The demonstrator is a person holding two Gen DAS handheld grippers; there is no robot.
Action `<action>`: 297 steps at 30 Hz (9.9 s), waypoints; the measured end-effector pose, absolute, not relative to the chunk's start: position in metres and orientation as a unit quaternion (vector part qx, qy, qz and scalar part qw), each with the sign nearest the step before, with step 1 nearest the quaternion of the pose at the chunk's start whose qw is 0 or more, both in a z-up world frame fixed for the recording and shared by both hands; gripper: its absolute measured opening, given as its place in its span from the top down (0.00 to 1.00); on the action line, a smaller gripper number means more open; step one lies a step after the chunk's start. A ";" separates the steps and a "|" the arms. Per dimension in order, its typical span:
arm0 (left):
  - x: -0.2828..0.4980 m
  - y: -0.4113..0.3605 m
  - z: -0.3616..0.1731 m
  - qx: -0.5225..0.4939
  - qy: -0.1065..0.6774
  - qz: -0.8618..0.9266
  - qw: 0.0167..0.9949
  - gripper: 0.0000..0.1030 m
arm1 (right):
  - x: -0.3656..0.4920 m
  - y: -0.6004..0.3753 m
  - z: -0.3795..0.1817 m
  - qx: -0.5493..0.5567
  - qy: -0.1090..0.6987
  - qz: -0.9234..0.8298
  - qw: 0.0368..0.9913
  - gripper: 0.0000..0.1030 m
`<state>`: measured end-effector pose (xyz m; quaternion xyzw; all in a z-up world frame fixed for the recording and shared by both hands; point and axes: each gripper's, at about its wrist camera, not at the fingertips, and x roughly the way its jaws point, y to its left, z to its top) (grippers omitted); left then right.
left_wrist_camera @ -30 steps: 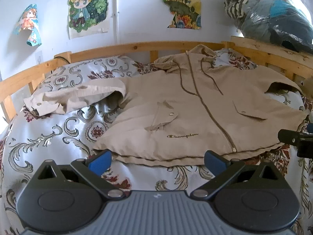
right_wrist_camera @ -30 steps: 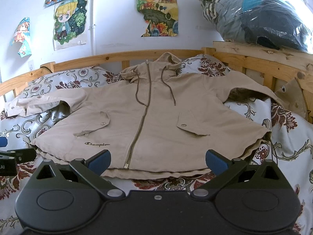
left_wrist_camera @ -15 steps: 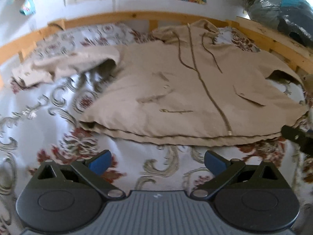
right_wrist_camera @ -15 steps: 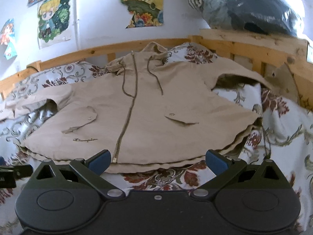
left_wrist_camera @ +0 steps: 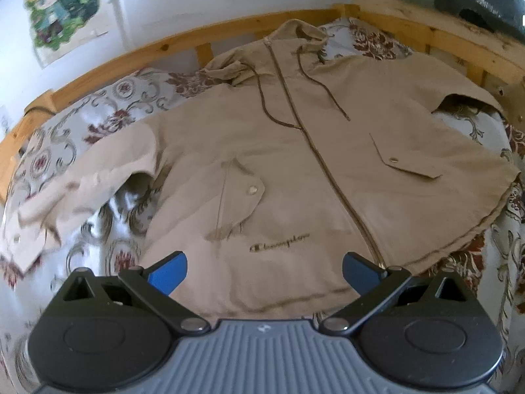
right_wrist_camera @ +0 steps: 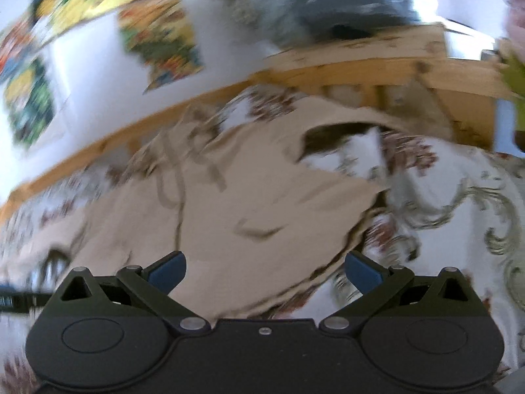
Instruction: Fold large clothes
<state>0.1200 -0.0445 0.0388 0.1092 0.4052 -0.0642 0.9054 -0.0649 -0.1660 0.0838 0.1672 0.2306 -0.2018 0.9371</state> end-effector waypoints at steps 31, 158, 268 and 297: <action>0.146 0.031 -0.039 0.000 0.448 -0.069 0.891 0.01 | 0.037 -0.443 0.053 0.248 0.135 -0.525 0.803 0.32; 0.166 0.193 -0.013 -0.153 0.258 0.326 0.896 0.01 | 0.165 -0.187 0.017 -0.032 0.218 -0.078 0.972 0.01; 0.461 0.121 -0.107 0.054 0.373 0.114 0.919 0.26 | 0.189 -0.131 -0.017 -0.057 0.329 -0.004 0.943 0.63; 0.488 0.119 -0.040 0.009 0.270 0.093 0.958 0.09 | 0.185 -0.150 -0.019 0.025 0.309 -0.007 0.951 0.07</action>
